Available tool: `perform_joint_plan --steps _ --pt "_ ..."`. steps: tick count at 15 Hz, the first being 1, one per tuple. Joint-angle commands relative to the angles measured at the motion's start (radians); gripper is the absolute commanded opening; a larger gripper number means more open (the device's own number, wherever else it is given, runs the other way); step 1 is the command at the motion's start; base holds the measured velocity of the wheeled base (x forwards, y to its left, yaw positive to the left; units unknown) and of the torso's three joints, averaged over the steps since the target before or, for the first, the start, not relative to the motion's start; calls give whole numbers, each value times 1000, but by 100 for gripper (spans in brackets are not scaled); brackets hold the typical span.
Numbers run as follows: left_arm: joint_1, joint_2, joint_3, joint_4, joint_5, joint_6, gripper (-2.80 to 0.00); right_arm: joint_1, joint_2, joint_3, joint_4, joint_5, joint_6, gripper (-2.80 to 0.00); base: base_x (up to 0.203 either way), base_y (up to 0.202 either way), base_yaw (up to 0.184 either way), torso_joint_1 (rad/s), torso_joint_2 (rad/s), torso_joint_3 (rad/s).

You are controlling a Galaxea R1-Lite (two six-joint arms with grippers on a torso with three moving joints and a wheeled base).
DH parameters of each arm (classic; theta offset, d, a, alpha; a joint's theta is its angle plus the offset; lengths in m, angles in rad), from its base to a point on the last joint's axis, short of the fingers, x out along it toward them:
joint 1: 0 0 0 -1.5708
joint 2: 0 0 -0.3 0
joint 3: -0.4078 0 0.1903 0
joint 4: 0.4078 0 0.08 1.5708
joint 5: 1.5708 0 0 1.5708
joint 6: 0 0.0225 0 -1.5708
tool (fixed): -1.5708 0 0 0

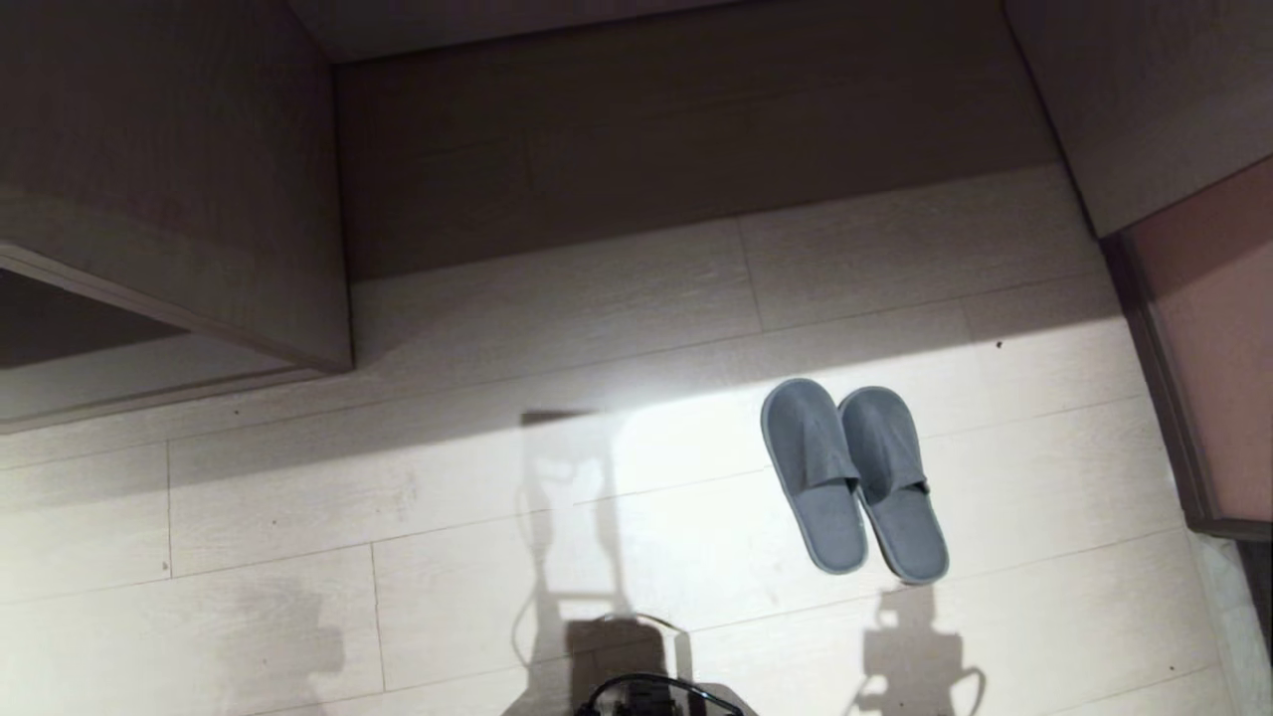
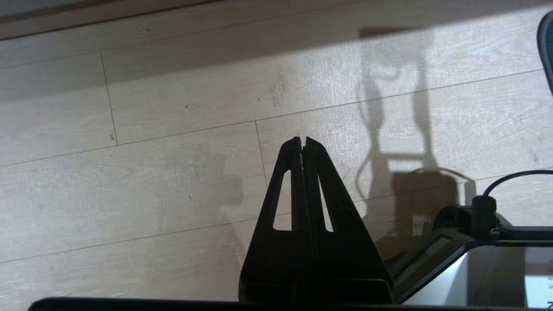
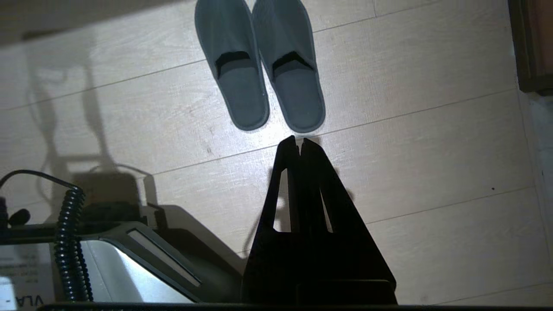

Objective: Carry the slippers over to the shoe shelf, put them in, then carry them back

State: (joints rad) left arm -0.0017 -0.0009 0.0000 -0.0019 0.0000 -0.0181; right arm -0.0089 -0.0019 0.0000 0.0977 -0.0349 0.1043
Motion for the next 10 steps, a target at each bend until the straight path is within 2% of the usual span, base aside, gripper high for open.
perform_joint_plan --steps 1,10 --pt "0 -1 0 -1 1 0 -280 0 0 2 2 0 1 -280 0 0 0 5 2 212" --pt "0 -1 0 -1 2 0 -280 0 -1 2 1 1 -8 -280 0 0 0 2 2 204"
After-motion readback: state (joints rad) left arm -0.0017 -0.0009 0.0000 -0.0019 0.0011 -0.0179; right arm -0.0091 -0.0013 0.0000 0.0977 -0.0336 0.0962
